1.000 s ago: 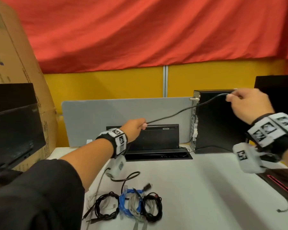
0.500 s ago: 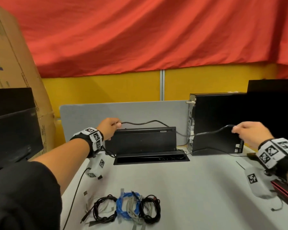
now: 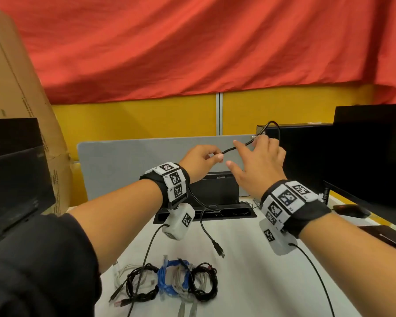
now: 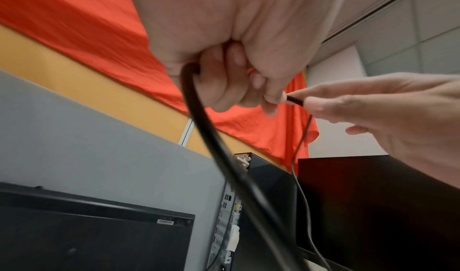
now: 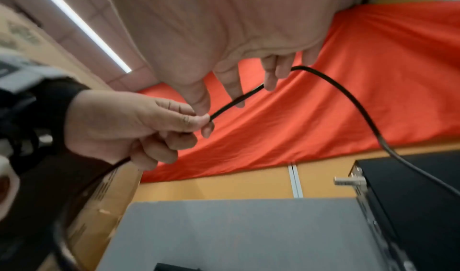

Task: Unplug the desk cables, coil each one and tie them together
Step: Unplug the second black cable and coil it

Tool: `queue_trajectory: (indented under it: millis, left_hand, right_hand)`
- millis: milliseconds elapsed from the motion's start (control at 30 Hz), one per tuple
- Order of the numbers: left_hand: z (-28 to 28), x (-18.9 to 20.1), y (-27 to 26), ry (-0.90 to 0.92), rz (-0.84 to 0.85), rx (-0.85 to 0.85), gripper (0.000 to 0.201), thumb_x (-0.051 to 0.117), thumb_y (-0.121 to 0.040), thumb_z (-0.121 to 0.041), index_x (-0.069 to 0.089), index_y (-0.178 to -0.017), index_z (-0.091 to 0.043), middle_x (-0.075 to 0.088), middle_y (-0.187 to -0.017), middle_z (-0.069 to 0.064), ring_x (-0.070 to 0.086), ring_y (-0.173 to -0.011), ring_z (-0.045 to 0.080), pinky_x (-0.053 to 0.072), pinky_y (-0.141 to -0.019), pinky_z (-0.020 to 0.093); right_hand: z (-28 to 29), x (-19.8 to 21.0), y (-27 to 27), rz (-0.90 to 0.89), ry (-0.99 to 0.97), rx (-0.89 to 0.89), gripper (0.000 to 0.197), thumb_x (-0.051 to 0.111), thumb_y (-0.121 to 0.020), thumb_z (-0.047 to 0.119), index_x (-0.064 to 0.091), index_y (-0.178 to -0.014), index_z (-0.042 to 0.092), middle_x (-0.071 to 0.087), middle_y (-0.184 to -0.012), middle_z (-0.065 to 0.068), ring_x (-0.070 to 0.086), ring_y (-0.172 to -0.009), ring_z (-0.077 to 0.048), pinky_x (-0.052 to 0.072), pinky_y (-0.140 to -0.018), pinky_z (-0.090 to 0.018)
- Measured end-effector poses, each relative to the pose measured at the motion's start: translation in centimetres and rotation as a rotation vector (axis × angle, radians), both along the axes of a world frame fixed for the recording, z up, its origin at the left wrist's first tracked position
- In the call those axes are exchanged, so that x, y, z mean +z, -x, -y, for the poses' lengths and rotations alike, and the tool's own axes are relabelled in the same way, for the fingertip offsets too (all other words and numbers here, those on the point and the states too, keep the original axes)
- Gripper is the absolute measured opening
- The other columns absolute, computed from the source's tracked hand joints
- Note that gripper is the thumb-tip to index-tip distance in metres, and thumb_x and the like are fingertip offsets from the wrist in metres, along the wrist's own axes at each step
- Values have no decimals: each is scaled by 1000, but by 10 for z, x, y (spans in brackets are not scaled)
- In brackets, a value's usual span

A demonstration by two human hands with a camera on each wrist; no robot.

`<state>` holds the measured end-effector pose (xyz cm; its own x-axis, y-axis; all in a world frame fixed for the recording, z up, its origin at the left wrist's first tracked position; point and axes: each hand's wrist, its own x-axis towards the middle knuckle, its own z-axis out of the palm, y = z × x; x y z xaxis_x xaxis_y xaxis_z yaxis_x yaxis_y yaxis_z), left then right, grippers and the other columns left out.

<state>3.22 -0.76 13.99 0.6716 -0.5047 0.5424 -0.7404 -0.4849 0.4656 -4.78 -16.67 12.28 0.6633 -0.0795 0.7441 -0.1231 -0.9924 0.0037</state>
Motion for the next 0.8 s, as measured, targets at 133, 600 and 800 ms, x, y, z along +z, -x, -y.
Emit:
queue_trajectory:
  millis: [133, 600, 800]
  left_hand:
    - [-1, -2, 11, -18, 4, -66, 21, 56, -97, -29, 69, -92, -15, 45, -53, -13, 42, -43, -3, 28, -44, 9]
    - [-53, -6, -8, -141, -92, 86, 34, 44, -102, -30, 57, -74, -15, 40, -56, -4, 37, -51, 9, 32, -55, 23]
    - [-86, -23, -15, -284, -73, 169, 38, 43, -102, -30, 52, -67, -19, 44, -59, -4, 41, -56, 10, 31, -56, 22]
  right_hand:
    - [-3, 6, 3, -70, 150, -23, 31, 45, -96, 46, 65, -103, 23, 54, -109, -9, 45, -108, -30, 35, -86, -45]
    - [96, -2, -12, 183, -537, 98, 25, 50, -95, 27, 72, -89, 17, 60, -68, 1, 52, -62, -16, 39, -61, -23]
    - [122, -23, -15, 189, -651, -72, 24, 50, -95, 24, 71, -90, 12, 59, -72, -6, 52, -67, -23, 40, -62, -28]
